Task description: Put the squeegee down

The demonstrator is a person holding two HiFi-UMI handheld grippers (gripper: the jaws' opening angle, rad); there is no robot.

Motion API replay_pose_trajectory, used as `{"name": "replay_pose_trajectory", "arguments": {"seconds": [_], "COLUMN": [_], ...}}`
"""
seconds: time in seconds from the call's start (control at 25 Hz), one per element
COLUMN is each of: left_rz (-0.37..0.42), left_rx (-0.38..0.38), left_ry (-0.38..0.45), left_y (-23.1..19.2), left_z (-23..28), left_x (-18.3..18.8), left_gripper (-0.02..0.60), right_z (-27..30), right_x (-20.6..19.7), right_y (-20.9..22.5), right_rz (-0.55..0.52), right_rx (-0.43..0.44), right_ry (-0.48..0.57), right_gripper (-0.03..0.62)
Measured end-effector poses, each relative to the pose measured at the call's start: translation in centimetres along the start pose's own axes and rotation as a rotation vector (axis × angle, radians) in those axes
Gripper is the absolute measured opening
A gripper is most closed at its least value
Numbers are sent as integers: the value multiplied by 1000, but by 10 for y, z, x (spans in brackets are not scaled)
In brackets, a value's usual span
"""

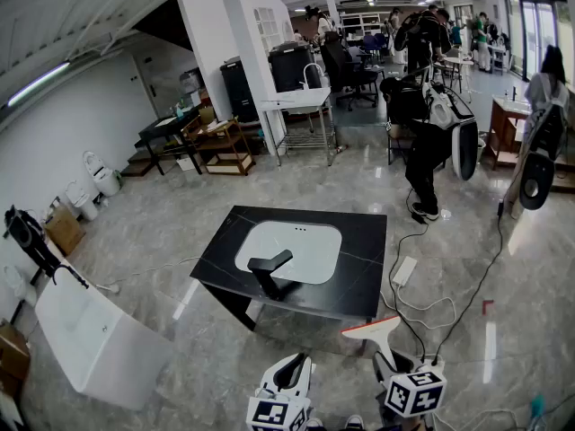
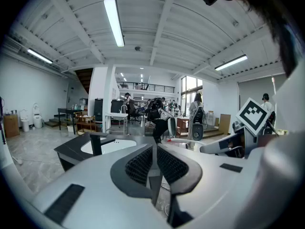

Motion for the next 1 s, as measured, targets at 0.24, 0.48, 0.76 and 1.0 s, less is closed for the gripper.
{"name": "replay_pose_trajectory", "arguments": {"seconds": [0.24, 0.48, 0.76, 1.0], "left_rz": [25, 34, 17, 13], "left_rx": [-43, -109, -120, -115], "left_ry": [58, 69, 81, 78], "left_y": [15, 14, 2, -7], "left_z": [1, -13, -36, -49], "left_x": [9, 19, 15, 7], "left_gripper": [40, 40, 40, 40], "right_z": [-12, -24, -35, -32], "right_x": [-5, -4, -11, -16], "right_y": [-1, -25, -50, -63], "right_rz": [-5, -28, -19, -4], "right_rx": [-20, -43, -47, -30], "right_ry": [35, 31, 41, 37], "right_gripper": [104, 104, 104, 104]}}
Point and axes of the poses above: the fingertips, and each gripper's own axes: z forward along the fingers, y to its right, x out of its top, the point moved 6 cm from there along -z, backward along the fingers, and after that the axes turned 7 degrees about -x, right-handed, at the moved point
